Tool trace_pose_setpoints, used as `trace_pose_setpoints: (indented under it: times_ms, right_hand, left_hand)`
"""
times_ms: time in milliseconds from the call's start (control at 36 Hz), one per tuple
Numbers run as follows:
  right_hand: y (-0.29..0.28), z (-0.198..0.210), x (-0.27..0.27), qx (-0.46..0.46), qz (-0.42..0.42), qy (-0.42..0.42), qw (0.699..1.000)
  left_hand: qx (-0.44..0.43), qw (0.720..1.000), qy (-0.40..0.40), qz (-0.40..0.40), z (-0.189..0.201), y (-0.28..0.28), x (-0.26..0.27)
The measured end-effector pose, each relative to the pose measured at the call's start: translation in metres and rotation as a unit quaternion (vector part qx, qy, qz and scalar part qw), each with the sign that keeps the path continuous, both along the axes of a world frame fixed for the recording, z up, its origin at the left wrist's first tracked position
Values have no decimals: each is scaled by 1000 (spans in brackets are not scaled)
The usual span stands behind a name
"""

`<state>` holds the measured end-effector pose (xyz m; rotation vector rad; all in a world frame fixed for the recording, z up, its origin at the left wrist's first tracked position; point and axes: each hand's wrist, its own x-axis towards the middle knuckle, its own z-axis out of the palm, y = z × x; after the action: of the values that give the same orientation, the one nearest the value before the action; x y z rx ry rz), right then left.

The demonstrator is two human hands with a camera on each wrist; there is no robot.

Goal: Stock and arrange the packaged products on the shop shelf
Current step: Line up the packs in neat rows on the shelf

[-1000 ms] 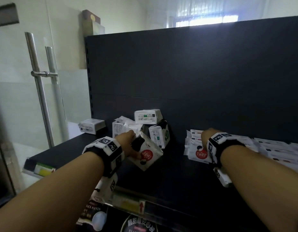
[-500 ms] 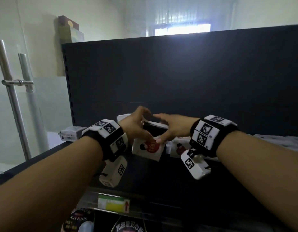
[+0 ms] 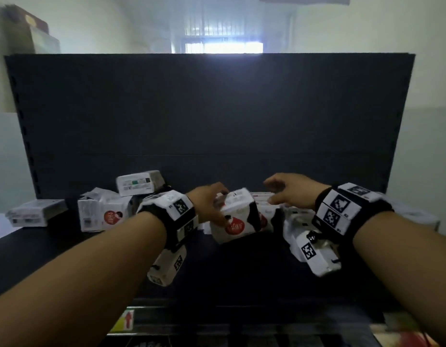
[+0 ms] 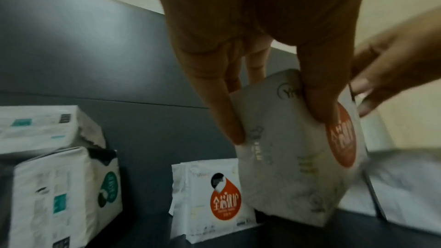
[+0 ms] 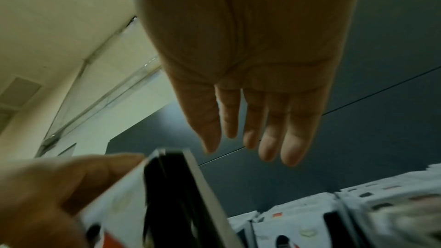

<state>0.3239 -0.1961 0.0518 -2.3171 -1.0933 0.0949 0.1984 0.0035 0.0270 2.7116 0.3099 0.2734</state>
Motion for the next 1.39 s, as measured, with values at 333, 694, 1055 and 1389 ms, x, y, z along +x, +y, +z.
trace_pose_setpoints:
  times_ms: [333, 694, 1055, 1389]
  right_hand:
    - [-74, -24, 40, -106, -121, -88, 983]
    - [-73, -45, 37, -241, -109, -138, 954]
    - [48, -27, -83, -72, -50, -127, 988]
    - [162, -1, -195, -32, 3, -144, 989]
  left_hand:
    - [122, 979, 162, -8, -42, -35, 99]
    - [247, 966, 76, 17, -49, -49, 112]
    - [116, 990, 20, 81, -9, 47, -75]
    - [129, 958, 9, 257, 24, 158, -251]
